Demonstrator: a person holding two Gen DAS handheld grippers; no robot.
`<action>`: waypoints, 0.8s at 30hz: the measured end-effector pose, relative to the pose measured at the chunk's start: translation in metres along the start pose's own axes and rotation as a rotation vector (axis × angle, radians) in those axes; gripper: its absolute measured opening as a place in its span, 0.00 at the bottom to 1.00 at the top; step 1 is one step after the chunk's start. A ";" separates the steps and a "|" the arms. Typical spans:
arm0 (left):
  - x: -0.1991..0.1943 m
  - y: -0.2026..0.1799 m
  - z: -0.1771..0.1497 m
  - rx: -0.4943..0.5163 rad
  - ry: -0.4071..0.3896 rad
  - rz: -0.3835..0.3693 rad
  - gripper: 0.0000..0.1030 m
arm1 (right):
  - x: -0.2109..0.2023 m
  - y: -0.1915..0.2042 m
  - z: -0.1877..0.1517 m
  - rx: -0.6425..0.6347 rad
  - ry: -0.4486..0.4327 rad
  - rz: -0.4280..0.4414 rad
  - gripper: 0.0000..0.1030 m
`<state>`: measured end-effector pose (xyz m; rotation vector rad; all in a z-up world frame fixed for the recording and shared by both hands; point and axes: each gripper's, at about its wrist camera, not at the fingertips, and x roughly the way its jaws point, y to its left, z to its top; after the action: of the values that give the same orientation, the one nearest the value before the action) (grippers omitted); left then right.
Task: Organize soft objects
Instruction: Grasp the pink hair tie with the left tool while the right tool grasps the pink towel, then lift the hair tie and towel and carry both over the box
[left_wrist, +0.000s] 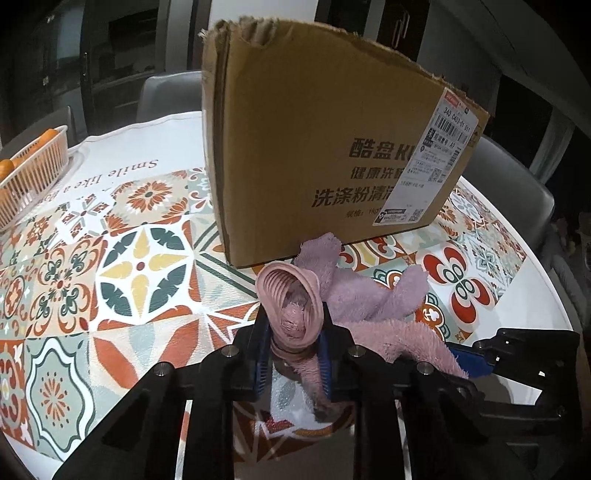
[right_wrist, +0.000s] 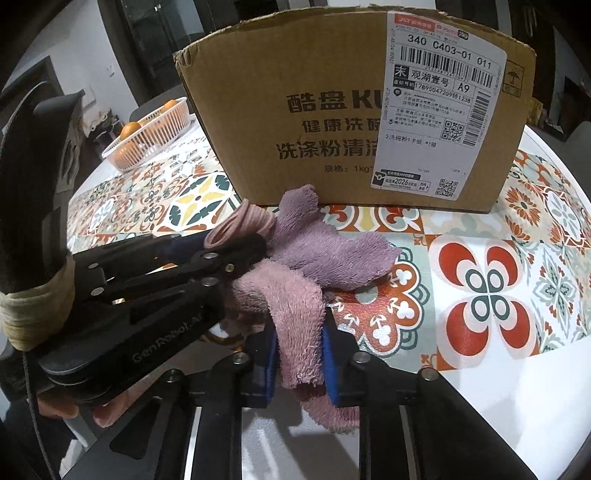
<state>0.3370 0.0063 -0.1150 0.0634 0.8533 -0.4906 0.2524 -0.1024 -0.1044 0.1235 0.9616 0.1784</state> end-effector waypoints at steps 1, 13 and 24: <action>-0.003 0.001 -0.001 -0.003 -0.005 0.006 0.23 | 0.000 0.000 0.000 0.004 -0.001 -0.002 0.19; -0.037 0.003 -0.006 -0.007 -0.051 0.073 0.15 | -0.010 -0.007 0.002 0.036 -0.039 -0.012 0.15; -0.063 -0.018 -0.004 -0.020 -0.089 0.097 0.11 | -0.048 -0.009 0.007 0.039 -0.137 -0.014 0.14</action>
<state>0.2917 0.0160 -0.0691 0.0636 0.7642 -0.3907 0.2324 -0.1210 -0.0631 0.1629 0.8291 0.1366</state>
